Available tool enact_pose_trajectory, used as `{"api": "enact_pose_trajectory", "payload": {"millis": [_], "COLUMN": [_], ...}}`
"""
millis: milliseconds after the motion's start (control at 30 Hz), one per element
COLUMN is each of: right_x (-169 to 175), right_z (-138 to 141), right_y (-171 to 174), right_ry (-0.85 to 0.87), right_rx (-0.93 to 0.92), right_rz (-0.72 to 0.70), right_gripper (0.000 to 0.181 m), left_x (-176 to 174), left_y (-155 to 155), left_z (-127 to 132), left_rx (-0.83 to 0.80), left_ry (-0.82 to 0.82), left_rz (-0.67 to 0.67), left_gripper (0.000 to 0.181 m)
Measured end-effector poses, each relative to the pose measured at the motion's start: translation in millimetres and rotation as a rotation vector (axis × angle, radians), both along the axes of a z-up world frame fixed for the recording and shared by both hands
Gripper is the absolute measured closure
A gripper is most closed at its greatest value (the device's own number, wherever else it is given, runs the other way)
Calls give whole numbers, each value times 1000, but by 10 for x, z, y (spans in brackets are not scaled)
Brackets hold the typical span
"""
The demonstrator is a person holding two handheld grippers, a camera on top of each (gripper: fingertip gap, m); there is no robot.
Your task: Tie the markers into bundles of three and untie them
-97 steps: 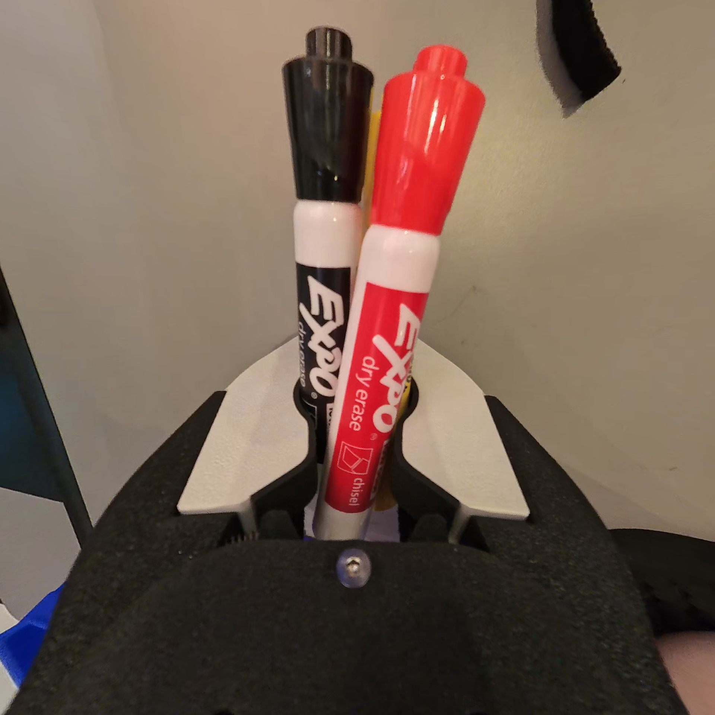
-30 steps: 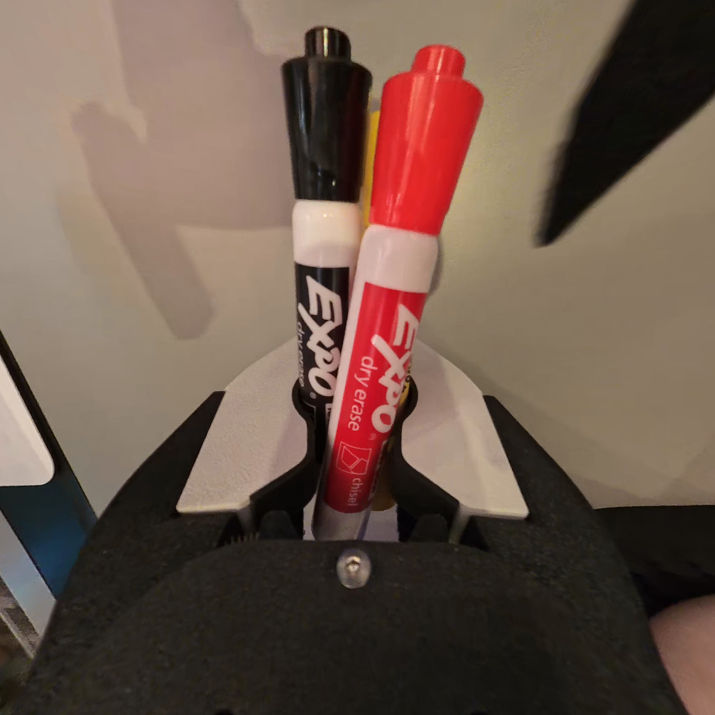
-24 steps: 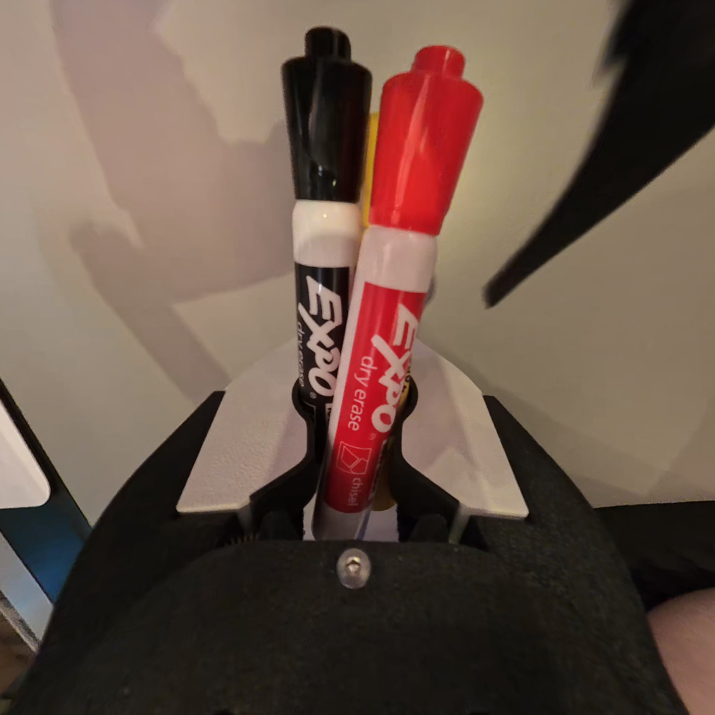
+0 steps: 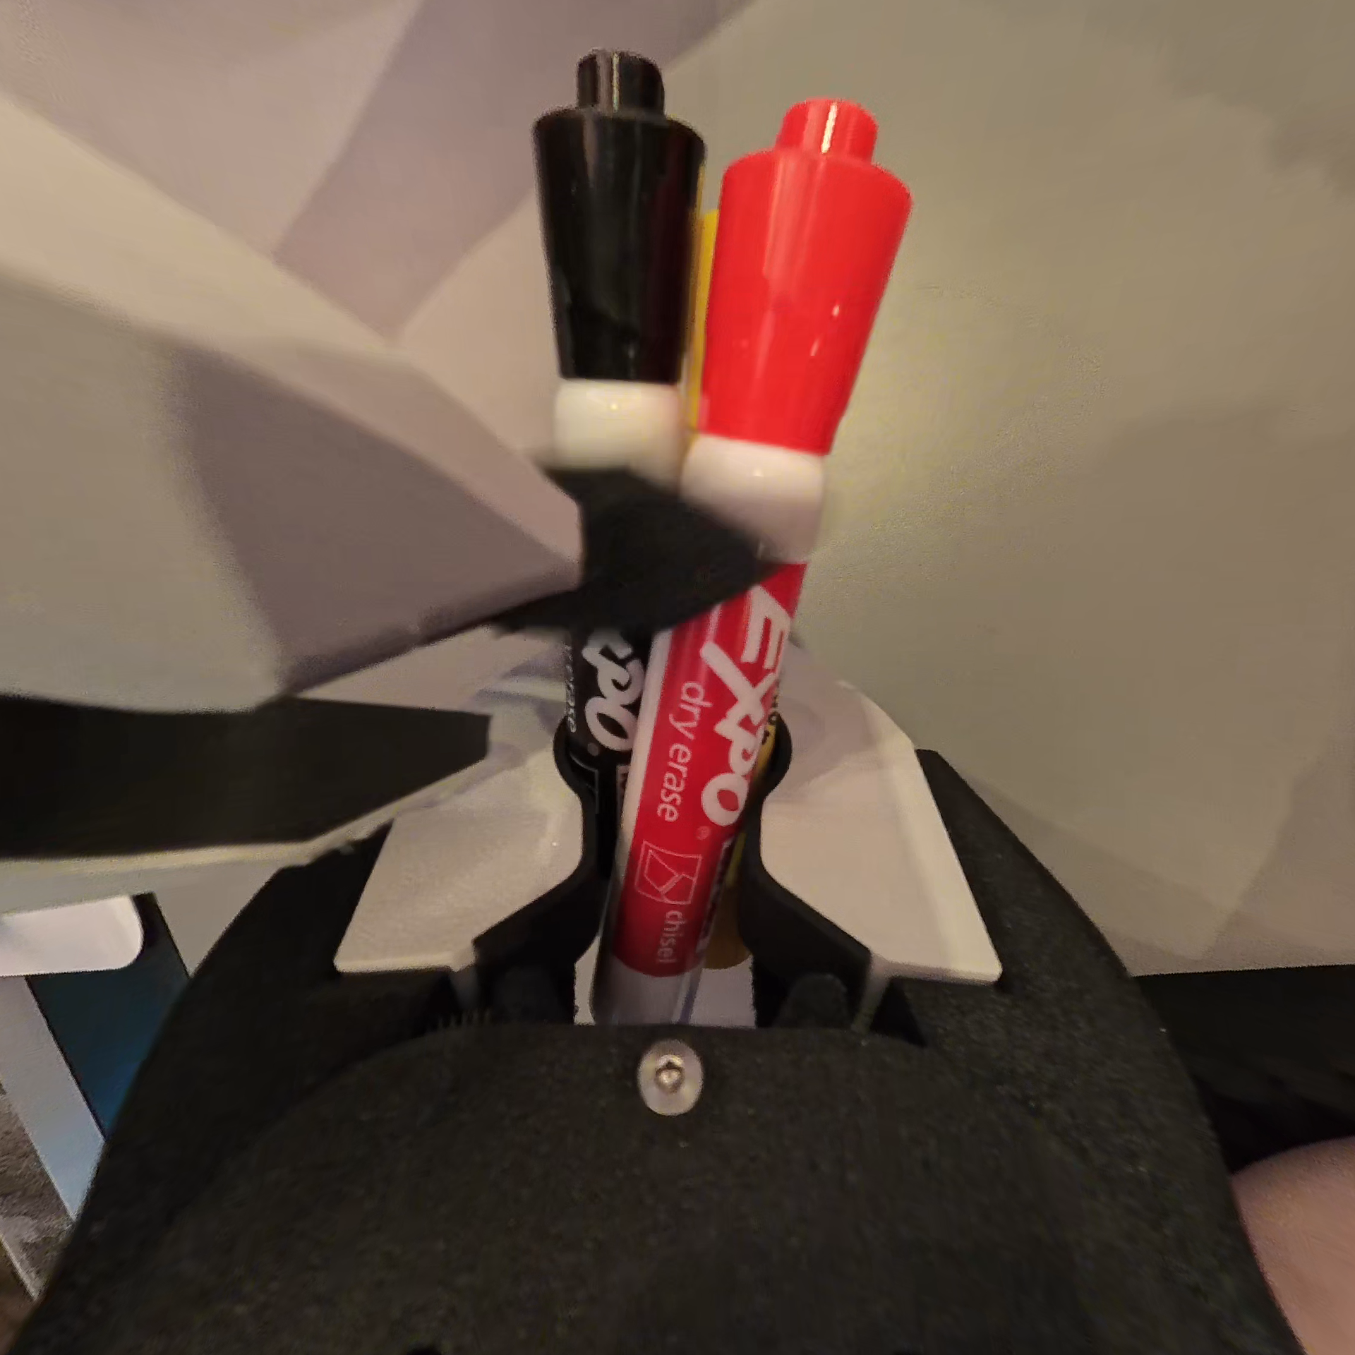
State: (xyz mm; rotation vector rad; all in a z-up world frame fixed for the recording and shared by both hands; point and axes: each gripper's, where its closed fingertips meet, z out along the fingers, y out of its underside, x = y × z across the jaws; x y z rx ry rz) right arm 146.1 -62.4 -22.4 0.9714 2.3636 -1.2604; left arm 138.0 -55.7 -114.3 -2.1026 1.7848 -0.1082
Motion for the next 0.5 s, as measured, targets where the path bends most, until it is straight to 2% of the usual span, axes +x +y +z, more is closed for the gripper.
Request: {"api": "enact_pose_trajectory", "payload": {"millis": [167, 233, 333, 400, 500], "right_x": [-61, -60, -9, 59, 181], "right_z": [135, 136, 125, 13, -413], "right_y": [171, 322, 588, 803, 1009], "right_ry": [170, 229, 318, 358, 273], "right_rx": [-31, -25, -48, -15, 67], "right_rz": [-154, -296, -588, -796, -1010], "right_gripper": [148, 148, 149, 152, 152], "left_x": [-55, -125, -273, -398, -528], "left_y": [40, 66, 109, 153, 191], "left_z": [16, 13, 16, 45, 83], "left_rx": [17, 22, 16, 31, 48], "left_ry": [5, 15, 26, 41, 58], "left_rz": [20, 39, 85, 130, 176], "left_gripper": [139, 139, 139, 139, 139]}}
